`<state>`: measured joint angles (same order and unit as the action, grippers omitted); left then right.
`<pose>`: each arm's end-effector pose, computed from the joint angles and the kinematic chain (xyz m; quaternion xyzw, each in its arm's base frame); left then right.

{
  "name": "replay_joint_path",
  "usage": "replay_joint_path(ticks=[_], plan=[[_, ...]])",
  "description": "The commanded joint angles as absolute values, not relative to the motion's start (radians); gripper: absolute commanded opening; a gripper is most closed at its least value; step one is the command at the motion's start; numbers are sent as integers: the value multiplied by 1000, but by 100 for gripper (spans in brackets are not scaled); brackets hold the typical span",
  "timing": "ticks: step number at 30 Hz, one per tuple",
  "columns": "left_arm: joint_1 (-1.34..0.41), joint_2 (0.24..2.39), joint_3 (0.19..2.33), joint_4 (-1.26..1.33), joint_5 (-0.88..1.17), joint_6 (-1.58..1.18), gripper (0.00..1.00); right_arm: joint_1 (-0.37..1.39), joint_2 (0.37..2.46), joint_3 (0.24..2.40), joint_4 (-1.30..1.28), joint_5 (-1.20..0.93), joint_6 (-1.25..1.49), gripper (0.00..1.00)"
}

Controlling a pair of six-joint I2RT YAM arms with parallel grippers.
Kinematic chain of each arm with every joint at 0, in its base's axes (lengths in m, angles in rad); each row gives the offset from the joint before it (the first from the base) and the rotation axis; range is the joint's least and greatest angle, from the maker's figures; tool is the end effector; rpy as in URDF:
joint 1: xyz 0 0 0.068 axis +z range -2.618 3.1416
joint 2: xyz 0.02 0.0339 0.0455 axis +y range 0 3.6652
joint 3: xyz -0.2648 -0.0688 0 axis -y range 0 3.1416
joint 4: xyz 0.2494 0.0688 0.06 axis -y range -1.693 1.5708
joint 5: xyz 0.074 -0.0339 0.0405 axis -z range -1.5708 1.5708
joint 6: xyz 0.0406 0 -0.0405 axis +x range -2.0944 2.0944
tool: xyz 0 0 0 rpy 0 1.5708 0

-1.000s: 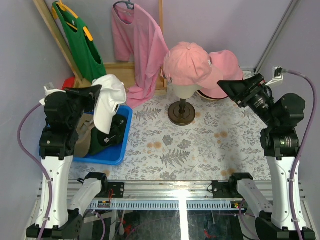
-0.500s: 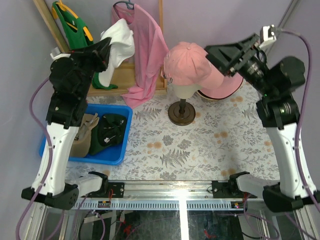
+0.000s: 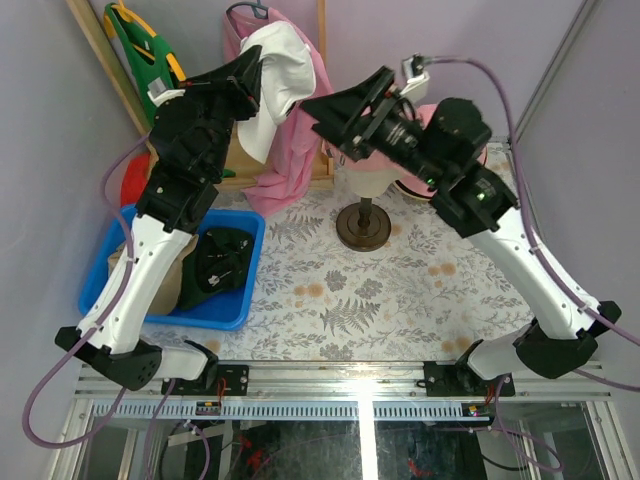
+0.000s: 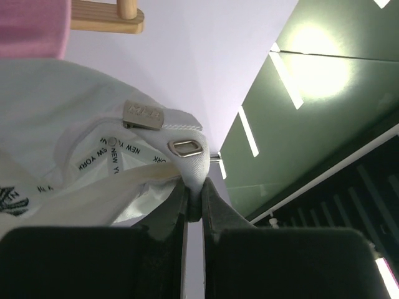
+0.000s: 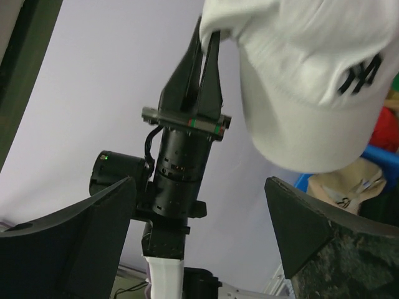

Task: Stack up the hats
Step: Pick up the hat from the bin, then stack the hat on the hat.

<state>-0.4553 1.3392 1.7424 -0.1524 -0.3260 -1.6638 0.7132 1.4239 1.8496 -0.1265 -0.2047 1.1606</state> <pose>0.2518 -0.1088 0.5522 -0.4492 0.4250 -0.6312 0.4682 0.2157 0.1975 0.5666 0.0509 0.5942 0.6808 0.4252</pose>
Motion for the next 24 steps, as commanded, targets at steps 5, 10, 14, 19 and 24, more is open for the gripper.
replay_joint_path(ticks=[5,10,14,19,24], plan=[[-557,1356,1816,21,-620,-1765,0,971,1421,1788,21,126,1205,89],[-575,1358,1821,3,-696,-1862,0,1021,1376,1659,93,246,1226,87],[-598,1361,1828,-6,-740,-1916,0,1033,1398,1628,120,264,1278,87],[-628,1370,1868,-37,-770,-1932,0,1065,1431,1595,210,316,1304,86],[-661,1364,1883,-47,-798,-1921,0,1071,1451,1576,303,318,1327,88]])
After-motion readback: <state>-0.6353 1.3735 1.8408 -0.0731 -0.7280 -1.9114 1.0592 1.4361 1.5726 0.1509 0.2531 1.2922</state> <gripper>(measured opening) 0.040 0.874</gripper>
